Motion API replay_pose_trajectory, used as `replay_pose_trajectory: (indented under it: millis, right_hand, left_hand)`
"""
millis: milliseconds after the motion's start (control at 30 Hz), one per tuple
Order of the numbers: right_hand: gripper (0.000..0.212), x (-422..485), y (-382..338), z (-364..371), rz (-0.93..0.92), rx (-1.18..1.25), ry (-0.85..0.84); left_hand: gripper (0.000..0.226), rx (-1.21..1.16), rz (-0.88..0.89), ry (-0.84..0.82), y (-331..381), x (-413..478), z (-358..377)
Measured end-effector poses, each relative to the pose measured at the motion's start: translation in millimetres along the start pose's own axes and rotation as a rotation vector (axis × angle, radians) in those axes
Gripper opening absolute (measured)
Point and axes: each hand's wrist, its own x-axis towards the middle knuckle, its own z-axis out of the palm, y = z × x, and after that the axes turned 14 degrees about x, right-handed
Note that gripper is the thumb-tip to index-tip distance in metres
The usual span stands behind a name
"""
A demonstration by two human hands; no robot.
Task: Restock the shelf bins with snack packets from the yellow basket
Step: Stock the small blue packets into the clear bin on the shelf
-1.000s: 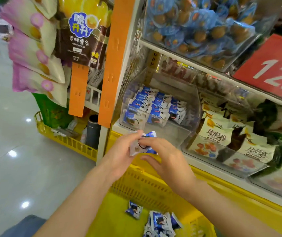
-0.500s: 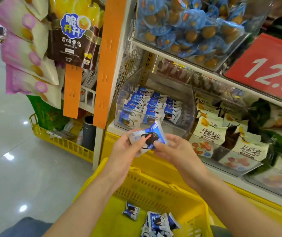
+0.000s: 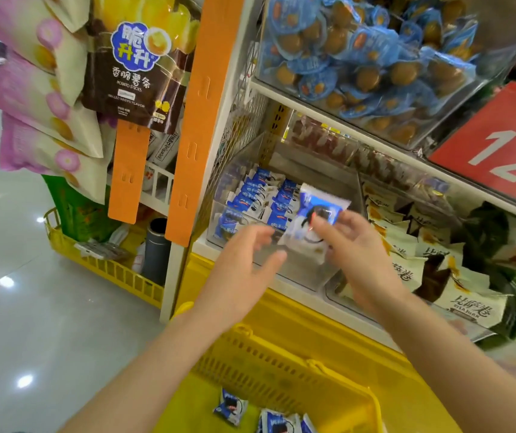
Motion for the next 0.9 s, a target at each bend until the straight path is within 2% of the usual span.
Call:
replay_pose_trajectory:
  millis: [100, 200, 300, 367, 533, 733, 900]
  right_hand:
    - [0.032, 43, -19, -11, -0.164, -0.222, -0.008]
    - [0.039, 88, -18, -15, -0.215, -0.577, -0.038]
    - [0.040, 118, -2, -13, -0.192, -0.857, -0.209]
    - [0.038, 131, 12, -9, -0.172, -0.972, -0.359]
    - [0.033, 147, 43, -1, -0.116, -1.019, -0.524]
    - [0.028, 150, 59, 3, -0.234, -0.987, -0.448]
    - [0.029, 145, 55, 6, -0.221, -1.002, -0.436]
  left_hand:
    - [0.040, 0.303, 0.132, 0.101, -5, 35, -10]
    - [0.038, 0.524, 0.192, 0.054, -18, 59, -6]
    - [0.032, 0.690, 0.245, 0.031, -38, 69, 3]
    - [0.032, 0.712, 0.282, 0.064, -48, 71, 8]
    - [0.032, 0.694, 0.340, 0.110, -53, 74, 8]
    - [0.039, 0.699, 0.343, 0.122, -49, 72, 7]
    - [0.033, 0.725, 0.308, 0.106, -48, 71, 9]
